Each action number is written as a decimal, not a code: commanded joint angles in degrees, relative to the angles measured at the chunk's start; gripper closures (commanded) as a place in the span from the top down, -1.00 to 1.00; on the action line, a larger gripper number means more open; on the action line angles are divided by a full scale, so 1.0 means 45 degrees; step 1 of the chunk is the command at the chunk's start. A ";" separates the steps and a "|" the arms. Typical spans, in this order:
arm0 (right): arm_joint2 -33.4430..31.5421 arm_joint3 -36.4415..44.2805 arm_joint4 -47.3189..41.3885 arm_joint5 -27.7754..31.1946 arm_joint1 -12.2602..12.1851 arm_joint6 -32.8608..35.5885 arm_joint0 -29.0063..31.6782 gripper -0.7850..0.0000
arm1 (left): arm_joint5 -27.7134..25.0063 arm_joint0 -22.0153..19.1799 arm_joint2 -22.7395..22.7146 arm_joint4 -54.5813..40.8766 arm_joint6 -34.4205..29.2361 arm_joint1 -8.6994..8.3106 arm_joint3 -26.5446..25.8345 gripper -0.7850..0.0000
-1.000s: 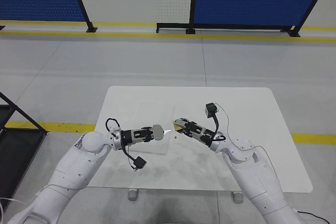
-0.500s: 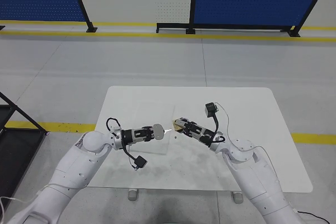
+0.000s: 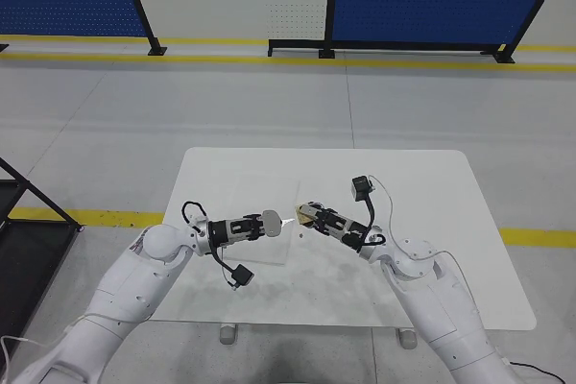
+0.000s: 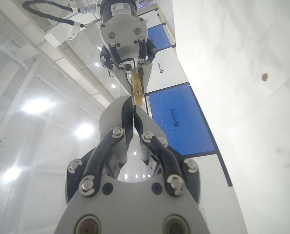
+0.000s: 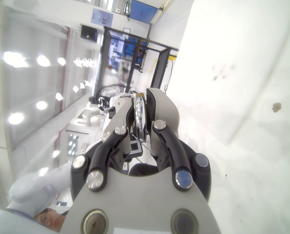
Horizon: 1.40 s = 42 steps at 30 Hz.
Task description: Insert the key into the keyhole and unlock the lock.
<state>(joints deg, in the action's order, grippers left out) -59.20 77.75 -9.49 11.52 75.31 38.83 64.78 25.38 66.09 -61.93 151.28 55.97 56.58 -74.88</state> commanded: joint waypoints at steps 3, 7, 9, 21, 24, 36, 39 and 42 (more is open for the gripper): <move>0.0000 0.0000 0.0000 0.0000 0.0000 0.0000 0.0000 -1.00 | -0.0038 -0.0060 0.0068 -0.0042 0.0041 0.0023 0.0044 -1.00; 0.0000 0.0000 0.0000 0.0000 0.0000 0.0000 0.0000 -1.00 | -0.0028 -0.0109 0.0117 -0.0114 0.0052 0.0045 0.0115 -1.00; 0.0000 0.0000 0.0000 0.0000 0.0000 0.0000 0.0000 -1.00 | -0.0028 -0.0136 0.0137 -0.0144 0.0039 0.0057 0.0149 -1.00; 0.0000 0.0000 0.0000 0.0000 0.0000 0.0000 0.0000 -1.00 | -0.0085 -0.0285 0.0304 -0.0201 -0.0023 0.0128 0.0354 -1.00; 0.0000 0.0000 0.0000 0.0000 0.0000 0.0000 0.0000 -1.00 | -0.0074 -0.0306 0.0335 -0.0193 -0.0055 0.0142 0.0391 -1.00; 0.0000 0.0000 0.0000 0.0000 0.0000 0.0000 0.0000 -1.00 | -0.0059 -0.0394 0.0434 -0.0297 -0.0100 0.0200 0.0493 -1.00; 0.0000 0.0000 0.0000 0.0000 0.0000 0.0000 0.0000 -1.00 | -0.0051 -0.0416 0.0451 -0.0304 -0.0096 0.0211 0.0518 -1.00; 0.0000 0.0000 0.0000 0.0000 0.0000 0.0000 0.0000 -1.00 | -0.0057 -0.0439 0.0468 -0.0289 -0.0146 0.0224 0.0546 -1.00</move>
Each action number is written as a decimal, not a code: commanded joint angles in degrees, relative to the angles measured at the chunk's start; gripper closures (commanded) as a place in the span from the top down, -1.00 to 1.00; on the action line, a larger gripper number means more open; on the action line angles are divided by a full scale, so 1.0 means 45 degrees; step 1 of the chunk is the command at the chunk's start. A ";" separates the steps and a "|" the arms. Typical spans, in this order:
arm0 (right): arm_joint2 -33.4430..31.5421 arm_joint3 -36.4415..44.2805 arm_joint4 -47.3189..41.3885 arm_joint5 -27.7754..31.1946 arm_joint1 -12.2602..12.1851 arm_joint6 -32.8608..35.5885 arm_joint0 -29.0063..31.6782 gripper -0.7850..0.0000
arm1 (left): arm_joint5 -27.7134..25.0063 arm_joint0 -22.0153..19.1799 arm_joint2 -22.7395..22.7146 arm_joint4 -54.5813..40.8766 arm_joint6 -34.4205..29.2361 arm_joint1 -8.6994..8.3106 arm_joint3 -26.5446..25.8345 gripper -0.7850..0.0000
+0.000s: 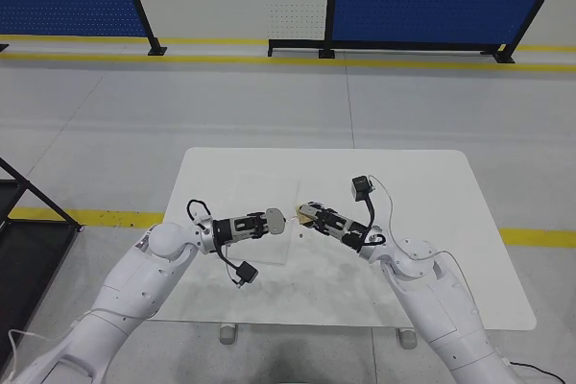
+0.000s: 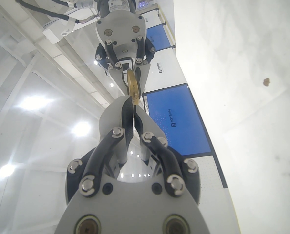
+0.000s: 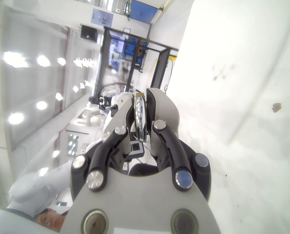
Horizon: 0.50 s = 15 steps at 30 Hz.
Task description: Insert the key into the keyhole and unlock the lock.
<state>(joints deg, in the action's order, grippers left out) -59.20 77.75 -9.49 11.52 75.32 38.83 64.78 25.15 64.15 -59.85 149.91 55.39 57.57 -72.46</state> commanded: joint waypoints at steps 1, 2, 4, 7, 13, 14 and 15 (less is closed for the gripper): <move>0.0000 0.0000 0.0000 0.0000 0.0000 0.0000 0.0000 -1.00 | -0.0022 -0.0012 0.0017 0.0016 -0.0024 0.0008 0.0017 -1.00; 0.0000 0.0000 0.0000 0.0000 0.0000 0.0000 0.0000 -1.00 | -0.0033 -0.0017 0.0020 0.0003 -0.0039 0.0012 0.0024 -1.00; 0.0000 0.0000 0.0000 0.0000 0.0000 0.0000 0.0000 -1.00 | -0.0028 -0.0024 0.0036 -0.0012 -0.0046 0.0021 0.0027 -1.00; 0.0000 0.0000 0.0000 0.0000 0.0000 0.0000 0.0000 -1.00 | -0.0019 -0.0035 0.0068 -0.0020 -0.0051 0.0036 0.0053 -1.00; 0.0000 0.0000 0.0000 0.0000 0.0000 0.0000 0.0000 -1.00 | 0.0006 -0.0072 0.0123 -0.0055 -0.0092 0.0070 0.0074 -1.00; 0.0000 0.0000 0.0000 0.0000 0.0000 0.0000 0.0000 -1.00 | 0.0013 -0.0076 0.0131 -0.0070 -0.0085 0.0075 0.0080 -1.00; 0.0000 0.0000 0.0000 0.0000 0.0000 0.0000 0.0000 -1.00 | 0.0018 -0.0084 0.0136 -0.0074 -0.0082 0.0079 0.0090 -1.00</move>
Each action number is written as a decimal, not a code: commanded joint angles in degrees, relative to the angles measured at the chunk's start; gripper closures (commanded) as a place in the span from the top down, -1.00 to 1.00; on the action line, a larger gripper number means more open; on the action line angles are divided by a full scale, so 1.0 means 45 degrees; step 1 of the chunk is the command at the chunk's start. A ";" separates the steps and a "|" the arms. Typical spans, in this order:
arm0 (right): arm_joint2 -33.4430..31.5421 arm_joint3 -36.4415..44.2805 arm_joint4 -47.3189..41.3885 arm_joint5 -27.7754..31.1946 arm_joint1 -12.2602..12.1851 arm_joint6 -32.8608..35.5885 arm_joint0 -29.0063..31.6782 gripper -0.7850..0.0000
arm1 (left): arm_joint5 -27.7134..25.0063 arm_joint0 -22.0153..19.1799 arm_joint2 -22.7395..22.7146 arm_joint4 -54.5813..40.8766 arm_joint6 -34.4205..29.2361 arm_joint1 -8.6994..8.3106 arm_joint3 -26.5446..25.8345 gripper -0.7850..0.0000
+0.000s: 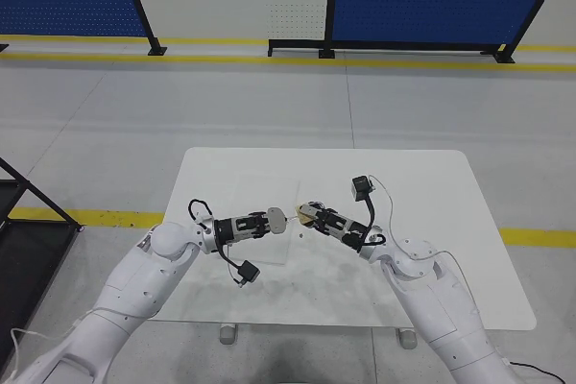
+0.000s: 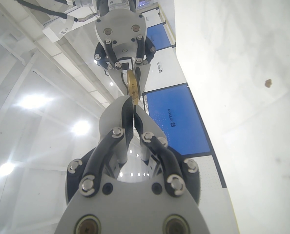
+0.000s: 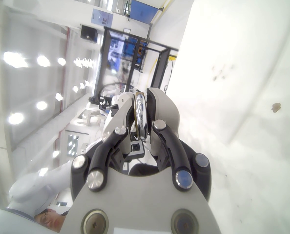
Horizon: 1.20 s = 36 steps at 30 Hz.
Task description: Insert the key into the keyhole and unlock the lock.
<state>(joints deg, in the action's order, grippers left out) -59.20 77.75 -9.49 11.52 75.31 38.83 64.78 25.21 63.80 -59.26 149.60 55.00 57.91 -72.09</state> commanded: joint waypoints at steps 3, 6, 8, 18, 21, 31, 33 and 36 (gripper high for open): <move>0.0000 0.0000 0.0000 0.0000 0.0000 0.0000 0.0000 -1.00 | 0.0075 -0.0003 0.0010 -0.0034 -0.0074 0.0020 0.0026 -1.00; 0.0000 0.0000 0.0000 0.0000 0.0000 0.0000 0.0000 -1.00 | 0.0115 0.0003 0.0010 0.0005 -0.0178 0.0030 0.0041 -1.00; 0.0000 0.0000 0.0000 0.0000 0.0000 0.0000 0.0000 -1.00 | 0.0151 0.0035 0.0001 0.0055 -0.0344 0.0038 0.0027 -1.00; 0.0000 0.0000 0.0000 0.0000 0.0000 0.0000 0.0000 -1.00 | 0.0081 0.0148 -0.0054 0.0053 -0.0778 0.0063 -0.0016 -1.00; 0.0000 0.0000 0.0000 0.0000 0.0000 0.0000 0.0000 -1.00 | 0.0071 0.0166 -0.0028 0.0081 -0.0846 0.0079 -0.0045 -1.00; 0.0000 0.0000 0.0000 0.0000 0.0000 0.0000 0.0000 -1.00 | 0.0095 0.0285 0.0080 0.0254 -0.0906 0.0117 -0.0162 -1.00; 0.0000 0.0000 0.0000 0.0000 0.0000 0.0000 0.0000 -1.00 | 0.0103 0.0303 0.0072 0.0274 -0.0950 0.0121 -0.0175 -1.00; 0.0000 0.0000 0.0000 0.0000 0.0000 0.0000 0.0000 -1.00 | 0.0101 0.0318 0.0058 0.0345 -0.1026 0.0124 -0.0197 -1.00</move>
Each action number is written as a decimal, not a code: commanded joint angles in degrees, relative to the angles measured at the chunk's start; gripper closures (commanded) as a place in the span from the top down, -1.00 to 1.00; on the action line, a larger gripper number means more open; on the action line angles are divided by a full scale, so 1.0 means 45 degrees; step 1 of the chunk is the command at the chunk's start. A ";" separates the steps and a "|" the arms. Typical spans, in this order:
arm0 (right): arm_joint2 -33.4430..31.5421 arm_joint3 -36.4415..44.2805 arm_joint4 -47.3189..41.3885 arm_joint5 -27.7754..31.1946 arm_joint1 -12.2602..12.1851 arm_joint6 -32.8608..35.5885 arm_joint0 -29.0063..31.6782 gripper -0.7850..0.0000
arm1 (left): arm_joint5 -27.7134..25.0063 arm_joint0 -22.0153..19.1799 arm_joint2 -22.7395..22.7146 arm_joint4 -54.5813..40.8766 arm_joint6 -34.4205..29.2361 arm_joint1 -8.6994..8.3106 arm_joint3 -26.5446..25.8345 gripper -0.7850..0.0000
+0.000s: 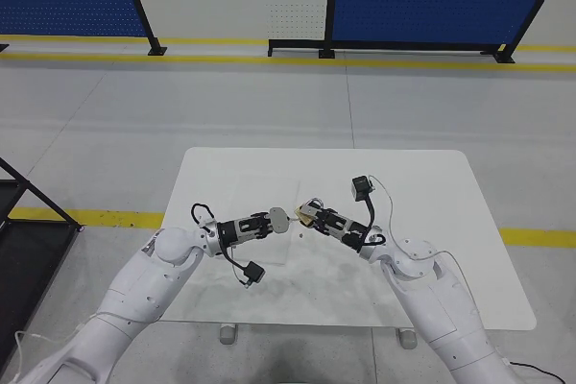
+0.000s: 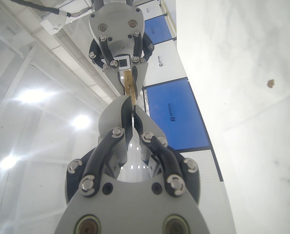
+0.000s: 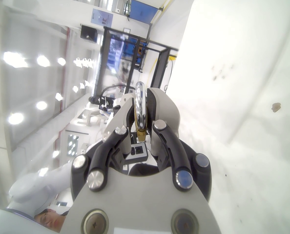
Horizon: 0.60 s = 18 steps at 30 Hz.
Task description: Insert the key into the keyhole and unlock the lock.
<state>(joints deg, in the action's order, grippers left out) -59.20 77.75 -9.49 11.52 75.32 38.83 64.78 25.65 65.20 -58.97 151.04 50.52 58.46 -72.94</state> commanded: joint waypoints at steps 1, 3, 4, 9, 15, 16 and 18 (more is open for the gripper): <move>0.0000 0.0000 0.0000 0.0000 0.0000 0.0000 0.0000 -1.00 | 0.0017 0.0013 -0.0010 0.0035 -0.0060 0.0004 -0.0026 -1.00; 0.0000 0.0000 0.0000 0.0000 0.0000 0.0000 0.0000 -1.00 | 0.0038 0.0030 -0.0018 0.0048 -0.0112 0.0009 -0.0049 -1.00; 0.0000 0.0000 0.0000 0.0000 0.0000 0.0000 0.0000 -1.00 | 0.0042 0.0038 -0.0024 0.0067 -0.0139 0.0010 -0.0046 -1.00; 0.0007 0.0253 0.0163 -0.0032 -0.0010 -0.0281 0.0182 -1.00 | 0.0037 0.0061 -0.0058 0.0066 -0.0250 0.0021 -0.0088 -1.00; -0.0037 0.0476 0.0297 -0.0014 -0.0024 -0.0543 0.0299 -1.00 | 0.0015 0.0083 -0.0091 0.0097 -0.0343 0.0032 -0.0136 -1.00; -0.0042 0.0496 0.0334 -0.0022 -0.0027 -0.0584 0.0309 -1.00 | 0.0009 0.0086 -0.0093 0.0104 -0.0350 0.0034 -0.0144 -1.00; -0.0045 0.0541 0.0384 -0.0028 -0.0028 -0.0676 0.0335 -1.00 | 0.0000 0.0094 -0.0093 0.0101 -0.0383 0.0042 -0.0152 -1.00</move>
<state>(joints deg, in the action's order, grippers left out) -59.40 80.11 -7.86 11.41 75.19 35.98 66.23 25.67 65.61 -59.40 151.51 48.87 58.63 -73.61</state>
